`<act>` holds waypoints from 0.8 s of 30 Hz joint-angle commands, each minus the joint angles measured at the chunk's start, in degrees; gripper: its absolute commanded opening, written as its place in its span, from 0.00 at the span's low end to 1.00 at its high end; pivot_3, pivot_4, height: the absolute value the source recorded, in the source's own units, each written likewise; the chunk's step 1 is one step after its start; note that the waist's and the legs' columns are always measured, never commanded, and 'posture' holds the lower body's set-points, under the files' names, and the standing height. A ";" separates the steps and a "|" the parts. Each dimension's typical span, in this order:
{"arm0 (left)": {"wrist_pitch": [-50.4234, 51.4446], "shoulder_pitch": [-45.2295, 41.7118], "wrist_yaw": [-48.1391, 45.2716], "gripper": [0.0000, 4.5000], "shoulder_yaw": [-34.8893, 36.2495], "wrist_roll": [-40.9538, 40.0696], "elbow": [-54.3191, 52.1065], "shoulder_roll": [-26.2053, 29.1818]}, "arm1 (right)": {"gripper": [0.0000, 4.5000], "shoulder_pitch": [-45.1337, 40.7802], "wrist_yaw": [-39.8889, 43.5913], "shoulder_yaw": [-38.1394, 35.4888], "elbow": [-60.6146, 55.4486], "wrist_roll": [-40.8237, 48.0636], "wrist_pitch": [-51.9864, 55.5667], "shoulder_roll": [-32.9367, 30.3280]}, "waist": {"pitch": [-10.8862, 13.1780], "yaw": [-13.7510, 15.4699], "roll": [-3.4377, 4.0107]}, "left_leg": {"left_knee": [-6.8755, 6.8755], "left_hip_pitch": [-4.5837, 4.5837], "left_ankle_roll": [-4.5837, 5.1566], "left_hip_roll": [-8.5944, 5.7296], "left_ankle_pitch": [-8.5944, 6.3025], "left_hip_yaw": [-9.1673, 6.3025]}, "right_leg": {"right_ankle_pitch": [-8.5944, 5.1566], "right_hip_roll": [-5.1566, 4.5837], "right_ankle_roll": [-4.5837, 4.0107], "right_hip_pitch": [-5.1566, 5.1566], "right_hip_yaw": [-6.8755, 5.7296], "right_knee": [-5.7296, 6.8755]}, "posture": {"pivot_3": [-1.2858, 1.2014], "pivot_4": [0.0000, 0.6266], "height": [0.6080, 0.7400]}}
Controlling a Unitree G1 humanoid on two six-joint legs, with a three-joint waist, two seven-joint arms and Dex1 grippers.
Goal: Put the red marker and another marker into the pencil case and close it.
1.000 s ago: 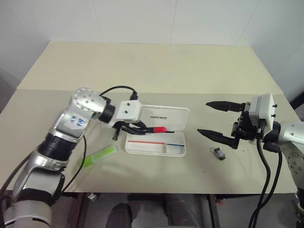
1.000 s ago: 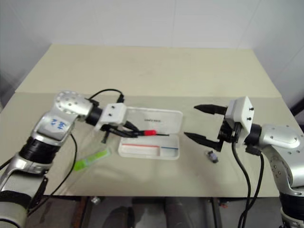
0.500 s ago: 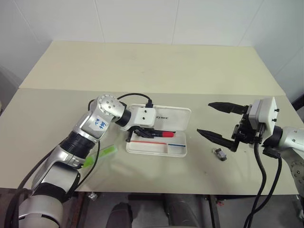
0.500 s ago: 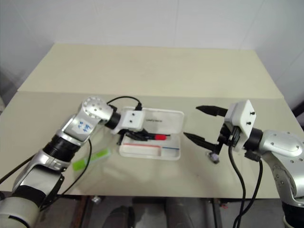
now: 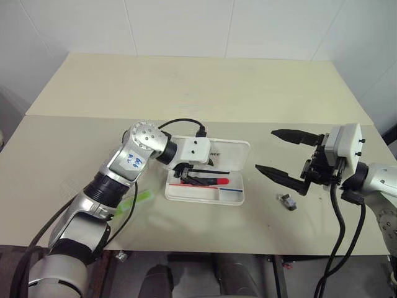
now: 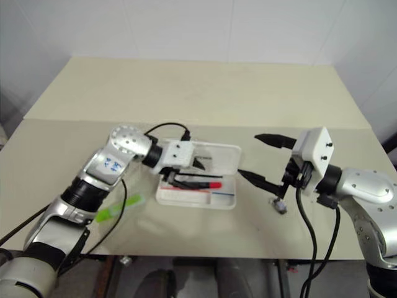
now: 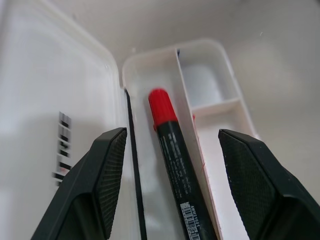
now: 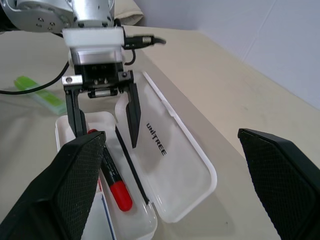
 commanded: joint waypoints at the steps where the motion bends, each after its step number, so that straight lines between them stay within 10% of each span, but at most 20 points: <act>1: 2.38 0.49 -3.19 0.83 3.35 -2.64 -5.84 5.31 | 1.00 -2.74 1.47 0.90 0.69 1.40 -1.53 0.81 | 0.01 -0.24 -0.01 | 0.00 -0.01 0.00 0.00 0.00 0.00 | 0.00 0.00 0.00 -0.01 0.00 -0.02 | 0.52 0.24 1.00; 4: 4.75 1.37 -4.79 1.00 4.64 -4.06 -8.54 9.65 | 1.00 -5.22 2.71 1.98 1.86 1.68 -1.77 1.38 | 0.01 -0.24 0.00 | -0.02 0.03 0.00 0.01 0.00 0.00 | 0.00 0.01 0.00 -0.01 -0.01 0.02 | 0.52 0.24 1.00; 13: 15.28 5.91 -9.77 1.00 7.75 -3.40 -16.22 30.27 | 1.00 -15.59 12.34 8.79 5.14 2.82 -2.42 1.35 | 0.05 -0.84 -0.03 | -0.06 0.00 0.01 0.03 0.00 -0.04 | -0.16 -0.01 -0.29 -0.01 -0.07 0.00 | 0.52 0.24 1.00; 24: 24.45 17.54 -5.91 1.00 7.78 -0.49 -22.92 40.35 | 1.00 -17.43 18.46 13.31 5.60 2.78 -2.49 2.42 | 0.06 -1.08 -0.04 | -0.07 -0.04 0.02 0.05 -0.01 -0.07 | -0.24 -0.03 -0.35 -0.02 -0.12 0.01 | 0.52 0.24 1.00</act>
